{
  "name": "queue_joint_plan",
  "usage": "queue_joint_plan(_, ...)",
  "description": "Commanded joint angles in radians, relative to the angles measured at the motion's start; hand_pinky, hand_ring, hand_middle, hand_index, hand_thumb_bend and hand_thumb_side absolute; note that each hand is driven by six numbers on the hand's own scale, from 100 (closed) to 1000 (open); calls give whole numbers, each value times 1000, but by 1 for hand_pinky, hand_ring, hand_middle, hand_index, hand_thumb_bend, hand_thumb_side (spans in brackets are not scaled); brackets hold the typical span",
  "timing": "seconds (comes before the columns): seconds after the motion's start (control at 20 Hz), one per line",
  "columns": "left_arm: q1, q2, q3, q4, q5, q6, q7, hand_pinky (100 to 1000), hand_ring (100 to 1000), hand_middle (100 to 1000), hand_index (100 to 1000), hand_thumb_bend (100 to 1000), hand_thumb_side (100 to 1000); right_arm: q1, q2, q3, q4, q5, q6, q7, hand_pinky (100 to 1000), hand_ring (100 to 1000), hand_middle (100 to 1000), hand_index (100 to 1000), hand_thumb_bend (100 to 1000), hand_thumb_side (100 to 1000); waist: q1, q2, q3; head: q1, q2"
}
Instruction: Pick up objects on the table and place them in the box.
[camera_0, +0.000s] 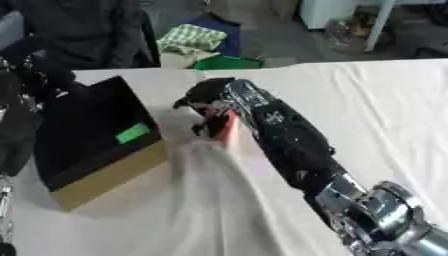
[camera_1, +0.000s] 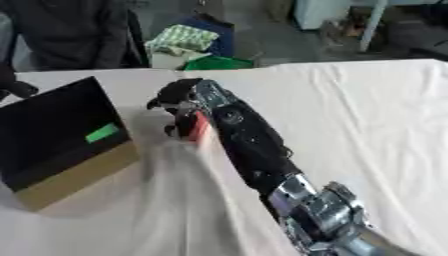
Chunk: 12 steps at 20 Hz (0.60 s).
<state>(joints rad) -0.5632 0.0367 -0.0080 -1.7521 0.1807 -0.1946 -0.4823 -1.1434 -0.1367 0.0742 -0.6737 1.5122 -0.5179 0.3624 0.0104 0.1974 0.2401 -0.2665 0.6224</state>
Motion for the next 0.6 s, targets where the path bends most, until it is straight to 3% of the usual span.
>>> queue_joint_plan(0.05, -16, 9, 7, -11, 2, -3, -2, 687, 579, 595, 891, 100, 695, -26, -19, -1, -30, -25, -1, -34, 762, 686, 327, 973, 100, 285, 2, -18, 0, -1, -12)
queue_joint_plan(0.45, -13, 10, 6, -14, 2, -2, -1, 688, 580, 597, 891, 100, 688, -42, -45, 5, -80, -100, -11, -56, 751, 645, 290, 965, 100, 256, -4, -30, -9, 0, -14)
queue_joint_plan(0.55, -12, 10, 5, -15, 2, -1, -1, 688, 580, 597, 891, 100, 687, -43, -49, 8, -87, -110, -8, -52, 772, 717, 416, 982, 100, 284, -5, -32, -12, 0, -14)
queue_joint_plan(0.6, -12, 10, 5, -15, 2, -1, -1, 688, 580, 597, 891, 100, 687, -43, -50, 9, -89, -111, -6, -49, 772, 717, 416, 982, 100, 284, -5, -33, -13, 0, -14)
